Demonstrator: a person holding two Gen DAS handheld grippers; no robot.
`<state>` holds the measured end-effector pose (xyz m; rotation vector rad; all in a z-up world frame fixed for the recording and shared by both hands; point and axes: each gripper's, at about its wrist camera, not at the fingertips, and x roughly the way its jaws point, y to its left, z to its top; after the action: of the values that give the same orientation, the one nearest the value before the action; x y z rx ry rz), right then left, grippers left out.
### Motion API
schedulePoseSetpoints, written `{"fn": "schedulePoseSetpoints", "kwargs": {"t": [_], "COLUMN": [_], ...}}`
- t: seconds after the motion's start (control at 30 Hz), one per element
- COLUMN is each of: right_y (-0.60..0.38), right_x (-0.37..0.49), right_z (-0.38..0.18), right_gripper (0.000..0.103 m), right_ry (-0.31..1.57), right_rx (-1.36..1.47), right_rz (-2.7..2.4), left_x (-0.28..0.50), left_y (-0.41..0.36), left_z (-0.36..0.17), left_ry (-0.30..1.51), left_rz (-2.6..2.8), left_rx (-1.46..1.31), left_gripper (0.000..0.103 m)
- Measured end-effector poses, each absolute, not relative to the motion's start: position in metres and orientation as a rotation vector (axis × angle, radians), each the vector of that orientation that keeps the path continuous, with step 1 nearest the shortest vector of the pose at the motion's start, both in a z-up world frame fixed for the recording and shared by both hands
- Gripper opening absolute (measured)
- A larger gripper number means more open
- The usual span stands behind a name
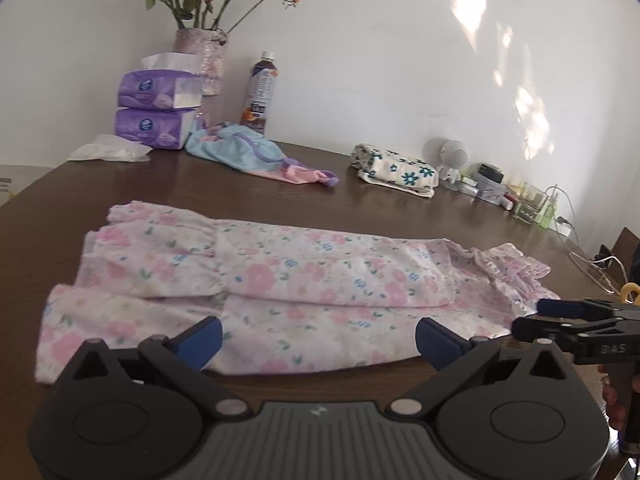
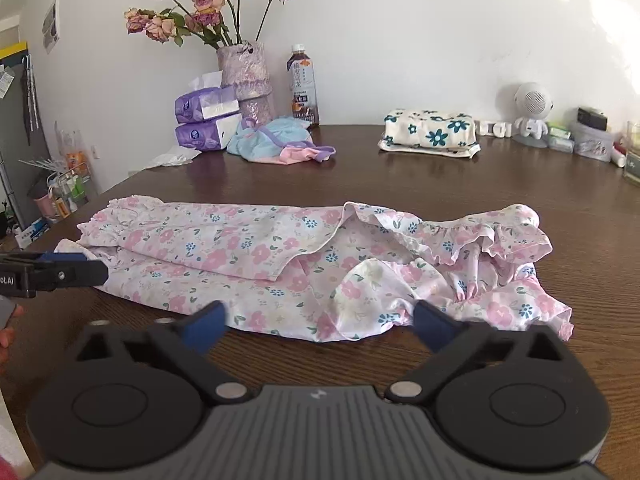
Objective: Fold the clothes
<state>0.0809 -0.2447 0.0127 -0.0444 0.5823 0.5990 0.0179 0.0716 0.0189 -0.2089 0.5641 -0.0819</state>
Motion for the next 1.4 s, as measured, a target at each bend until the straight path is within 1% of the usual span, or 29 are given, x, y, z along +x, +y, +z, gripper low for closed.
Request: {"fn": "schedulePoseSetpoints", "kwargs": {"t": [0.2, 0.33, 0.57, 0.7, 0.77, 0.93, 1.07, 1.4], "right_y": [-0.243, -0.248, -0.249, -0.244, -0.237, -0.227, -0.232, -0.238], "right_x": [0.067, 0.063, 0.059, 0.048, 0.046, 0.037, 0.033, 0.042], "right_z": [0.018, 0.021, 0.024, 0.028, 0.029, 0.031, 0.032, 0.021], "right_gripper": [0.103, 0.103, 0.103, 0.103, 0.103, 0.103, 0.103, 0.103], "right_ry": [0.556, 0.551, 0.610, 0.569, 0.567, 0.547, 0.518, 0.585], "right_rx": [-0.056, 0.023, 0.119, 0.098, 0.041, -0.031, 0.041, 0.156], "right_rz": [0.527, 0.542, 0.571, 0.490, 0.439, 0.450, 0.478, 0.469], "left_x": [0.004, -0.001, 0.002, 0.001, -0.001, -0.003, -0.001, 0.000], "left_y": [0.067, 0.061, 0.062, 0.060, 0.060, 0.063, 0.066, 0.072], "left_z": [0.026, 0.031, 0.032, 0.033, 0.033, 0.035, 0.033, 0.029], "left_ry": [0.493, 0.463, 0.507, 0.498, 0.481, 0.486, 0.521, 0.544], "left_rz": [-0.089, -0.045, -0.024, 0.036, 0.035, -0.012, -0.003, -0.007], "left_rx": [-0.177, -0.134, -0.174, -0.135, -0.120, -0.152, -0.177, -0.237], "left_gripper": [0.103, 0.103, 0.103, 0.103, 0.103, 0.103, 0.103, 0.103]}}
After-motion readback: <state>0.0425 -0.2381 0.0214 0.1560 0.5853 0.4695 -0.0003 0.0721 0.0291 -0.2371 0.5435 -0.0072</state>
